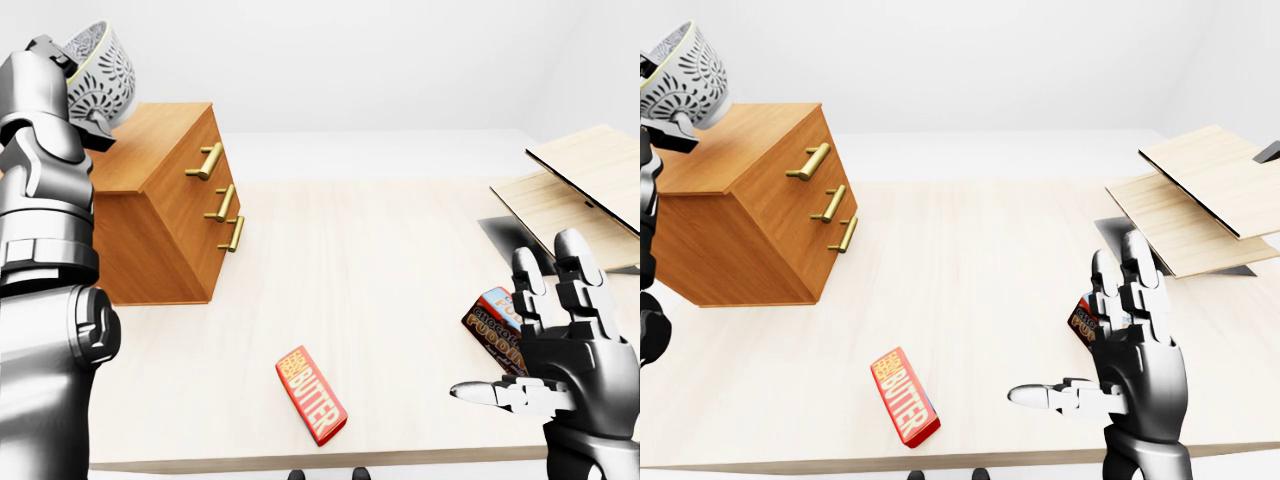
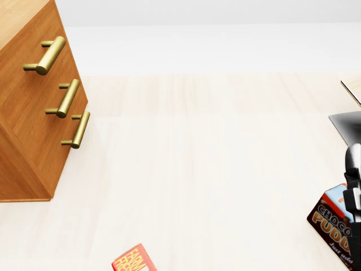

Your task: Close the top drawer of the cabinet and put the bowl on top of it.

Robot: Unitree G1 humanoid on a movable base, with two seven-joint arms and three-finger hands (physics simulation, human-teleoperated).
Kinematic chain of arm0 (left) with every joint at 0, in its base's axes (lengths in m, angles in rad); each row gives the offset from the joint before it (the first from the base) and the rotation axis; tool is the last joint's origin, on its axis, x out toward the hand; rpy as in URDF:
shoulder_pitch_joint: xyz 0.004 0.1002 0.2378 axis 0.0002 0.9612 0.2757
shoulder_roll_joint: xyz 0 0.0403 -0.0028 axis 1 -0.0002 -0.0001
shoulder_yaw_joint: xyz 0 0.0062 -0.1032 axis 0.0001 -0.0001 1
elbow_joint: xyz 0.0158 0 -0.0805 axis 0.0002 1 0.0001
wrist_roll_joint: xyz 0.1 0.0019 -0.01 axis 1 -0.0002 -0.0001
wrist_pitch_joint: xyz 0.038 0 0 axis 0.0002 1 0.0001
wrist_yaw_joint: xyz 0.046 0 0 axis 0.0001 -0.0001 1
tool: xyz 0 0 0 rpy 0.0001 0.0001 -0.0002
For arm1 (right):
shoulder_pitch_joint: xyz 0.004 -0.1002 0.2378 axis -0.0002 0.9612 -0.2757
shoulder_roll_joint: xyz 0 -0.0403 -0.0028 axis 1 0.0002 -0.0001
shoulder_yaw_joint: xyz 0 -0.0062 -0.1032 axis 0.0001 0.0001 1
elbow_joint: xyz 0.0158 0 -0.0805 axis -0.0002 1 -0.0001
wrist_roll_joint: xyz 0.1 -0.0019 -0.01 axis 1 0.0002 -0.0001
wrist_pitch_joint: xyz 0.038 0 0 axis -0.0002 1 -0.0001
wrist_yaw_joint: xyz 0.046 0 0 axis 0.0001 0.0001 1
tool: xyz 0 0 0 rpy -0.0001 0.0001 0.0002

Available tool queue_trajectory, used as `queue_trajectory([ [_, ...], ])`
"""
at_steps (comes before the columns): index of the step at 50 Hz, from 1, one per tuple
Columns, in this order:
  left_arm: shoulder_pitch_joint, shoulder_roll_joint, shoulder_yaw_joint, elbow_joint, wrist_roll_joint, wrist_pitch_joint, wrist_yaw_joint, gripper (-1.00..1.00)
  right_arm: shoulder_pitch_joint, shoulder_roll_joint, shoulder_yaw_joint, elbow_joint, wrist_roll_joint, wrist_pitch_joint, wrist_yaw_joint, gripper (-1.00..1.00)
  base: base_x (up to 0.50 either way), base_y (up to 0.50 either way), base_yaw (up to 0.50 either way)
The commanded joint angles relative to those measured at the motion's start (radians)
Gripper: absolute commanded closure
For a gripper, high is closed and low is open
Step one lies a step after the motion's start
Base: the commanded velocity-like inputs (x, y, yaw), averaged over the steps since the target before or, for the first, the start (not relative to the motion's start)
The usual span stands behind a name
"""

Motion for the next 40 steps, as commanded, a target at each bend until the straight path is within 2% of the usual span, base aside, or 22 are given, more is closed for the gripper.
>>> queue_trajectory([
  [1,-0.072,-0.001,-0.005,0.062,0.023,0.0,0.058,1.0,0.001,-0.002,0.006,-0.007,-0.004,0.0,-0.004,-1.0,0.0,0.0,0.0],
  [13,-0.064,-0.032,-0.014,0.08,0.025,0.0,0.057,1.0,-0.001,-0.001,0.001,-0.013,0.001,0.0,-0.002,-1.0,0.0,0.0,0.0],
  [20,-0.038,-0.048,-0.012,0.109,0.018,0.0,0.08,1.0,-0.001,0.0,-0.005,-0.009,0.006,0.0,0.001,-1.0,0.0,0.0,0.0],
  [40,-0.01,-0.046,-0.023,0.127,0.045,0.0,0.057,1.0,0.0,-0.004,0.009,0.007,-0.004,0.0,-0.002,-1.0,0.0,0.0,0.0],
])
